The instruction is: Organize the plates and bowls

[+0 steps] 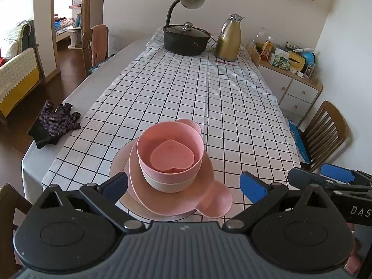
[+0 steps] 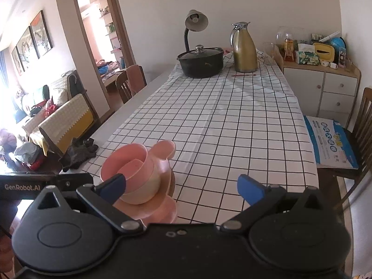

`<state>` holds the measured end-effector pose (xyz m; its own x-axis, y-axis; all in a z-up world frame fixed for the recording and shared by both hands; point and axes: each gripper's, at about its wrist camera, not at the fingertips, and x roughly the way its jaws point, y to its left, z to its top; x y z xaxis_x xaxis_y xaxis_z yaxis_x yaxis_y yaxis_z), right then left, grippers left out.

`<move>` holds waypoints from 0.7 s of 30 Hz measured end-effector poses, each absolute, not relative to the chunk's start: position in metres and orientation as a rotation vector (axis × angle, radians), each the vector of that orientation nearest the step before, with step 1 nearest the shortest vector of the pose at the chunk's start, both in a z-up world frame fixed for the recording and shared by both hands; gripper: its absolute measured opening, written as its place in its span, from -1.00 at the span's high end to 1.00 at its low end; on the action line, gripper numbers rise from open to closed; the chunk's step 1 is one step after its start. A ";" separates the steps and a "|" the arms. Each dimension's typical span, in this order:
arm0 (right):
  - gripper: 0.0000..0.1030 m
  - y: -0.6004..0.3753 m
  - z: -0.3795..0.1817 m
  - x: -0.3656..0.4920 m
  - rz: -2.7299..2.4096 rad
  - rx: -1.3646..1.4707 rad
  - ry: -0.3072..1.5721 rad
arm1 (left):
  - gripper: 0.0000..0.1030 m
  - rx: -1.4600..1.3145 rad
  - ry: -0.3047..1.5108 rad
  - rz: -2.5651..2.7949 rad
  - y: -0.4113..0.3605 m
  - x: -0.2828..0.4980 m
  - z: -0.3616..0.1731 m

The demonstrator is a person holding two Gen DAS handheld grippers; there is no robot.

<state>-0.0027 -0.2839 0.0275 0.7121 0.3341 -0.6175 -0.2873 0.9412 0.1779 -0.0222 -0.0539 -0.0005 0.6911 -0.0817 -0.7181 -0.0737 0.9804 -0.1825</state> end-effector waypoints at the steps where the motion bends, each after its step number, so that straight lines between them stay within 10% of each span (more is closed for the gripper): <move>1: -0.99 -0.284 0.028 -0.003 0.340 0.066 0.694 | -1.00 -0.202 0.810 -0.005 -0.055 -0.022 0.000; 21: -0.99 -0.288 0.026 -0.005 0.330 0.069 0.704 | -1.00 -0.201 0.838 -0.017 -0.062 -0.025 -0.007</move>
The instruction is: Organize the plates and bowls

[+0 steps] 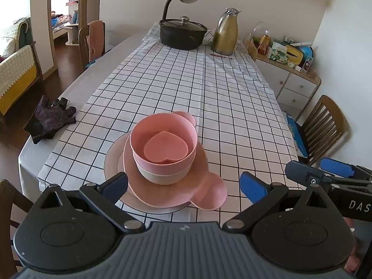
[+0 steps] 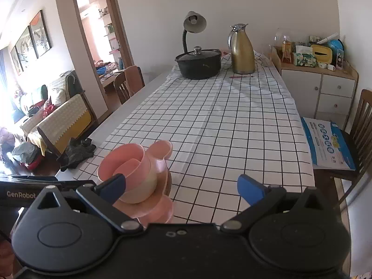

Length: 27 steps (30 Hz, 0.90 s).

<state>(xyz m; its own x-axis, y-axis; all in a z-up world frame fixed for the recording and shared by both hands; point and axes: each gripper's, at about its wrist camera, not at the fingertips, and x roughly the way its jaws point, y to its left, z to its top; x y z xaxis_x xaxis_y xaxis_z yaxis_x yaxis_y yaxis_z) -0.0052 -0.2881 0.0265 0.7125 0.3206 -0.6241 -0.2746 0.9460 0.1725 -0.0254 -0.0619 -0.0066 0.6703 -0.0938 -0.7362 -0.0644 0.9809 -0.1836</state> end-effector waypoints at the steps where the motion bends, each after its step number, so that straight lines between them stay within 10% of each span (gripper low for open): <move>1: -0.99 -0.289 0.026 -0.005 0.329 0.075 0.712 | -1.00 -0.202 0.839 -0.016 -0.062 -0.026 -0.007; 27: -0.99 -0.288 0.018 -0.003 0.332 0.073 0.754 | -1.00 -0.213 0.864 0.007 -0.062 -0.032 -0.015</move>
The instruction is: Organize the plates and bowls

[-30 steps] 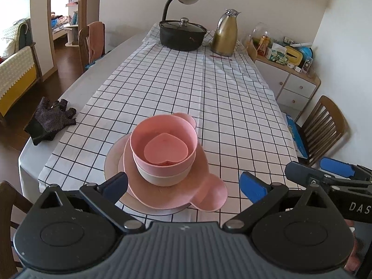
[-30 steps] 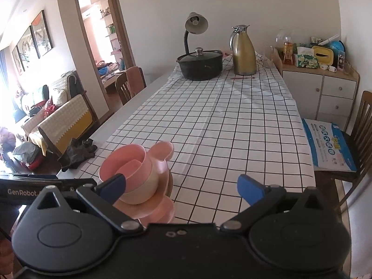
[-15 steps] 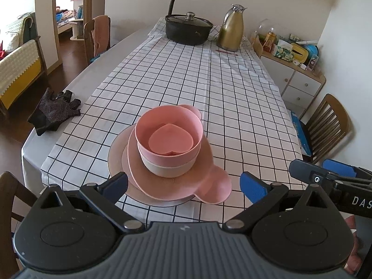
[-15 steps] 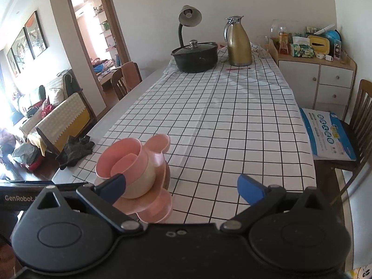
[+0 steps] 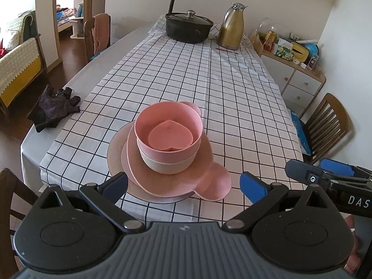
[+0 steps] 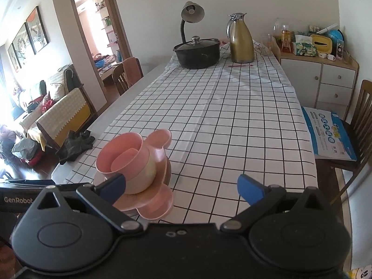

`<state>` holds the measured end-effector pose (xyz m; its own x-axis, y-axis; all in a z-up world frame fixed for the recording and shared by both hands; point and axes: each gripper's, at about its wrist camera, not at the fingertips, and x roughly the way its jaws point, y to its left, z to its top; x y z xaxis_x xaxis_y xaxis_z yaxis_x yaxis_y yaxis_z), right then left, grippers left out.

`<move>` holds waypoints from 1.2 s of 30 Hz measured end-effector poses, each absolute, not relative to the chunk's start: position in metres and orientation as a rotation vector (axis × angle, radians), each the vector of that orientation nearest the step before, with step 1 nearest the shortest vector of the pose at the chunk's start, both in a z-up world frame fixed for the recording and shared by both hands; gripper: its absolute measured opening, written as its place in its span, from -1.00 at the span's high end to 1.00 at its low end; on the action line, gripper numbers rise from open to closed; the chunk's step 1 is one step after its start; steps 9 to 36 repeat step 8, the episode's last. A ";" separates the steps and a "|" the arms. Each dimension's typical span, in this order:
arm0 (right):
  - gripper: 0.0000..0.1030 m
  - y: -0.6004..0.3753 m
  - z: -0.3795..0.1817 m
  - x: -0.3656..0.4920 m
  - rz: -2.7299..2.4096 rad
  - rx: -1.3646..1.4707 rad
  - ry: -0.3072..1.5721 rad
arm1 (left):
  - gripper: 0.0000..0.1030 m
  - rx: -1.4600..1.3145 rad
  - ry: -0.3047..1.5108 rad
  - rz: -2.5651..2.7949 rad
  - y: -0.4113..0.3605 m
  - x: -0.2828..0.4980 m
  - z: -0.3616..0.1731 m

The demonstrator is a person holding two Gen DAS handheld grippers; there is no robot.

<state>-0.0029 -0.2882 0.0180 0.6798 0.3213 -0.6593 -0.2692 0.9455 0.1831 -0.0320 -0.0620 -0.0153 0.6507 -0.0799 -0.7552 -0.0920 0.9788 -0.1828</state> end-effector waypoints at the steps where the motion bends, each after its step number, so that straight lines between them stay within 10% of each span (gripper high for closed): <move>1: -0.99 -0.288 0.018 -0.003 0.331 0.074 0.756 | -1.00 -0.211 0.864 0.007 -0.062 -0.032 -0.015; 36: -0.99 -0.286 0.016 -0.001 0.327 0.072 0.763 | -1.00 -0.209 0.872 -0.013 -0.061 -0.027 -0.018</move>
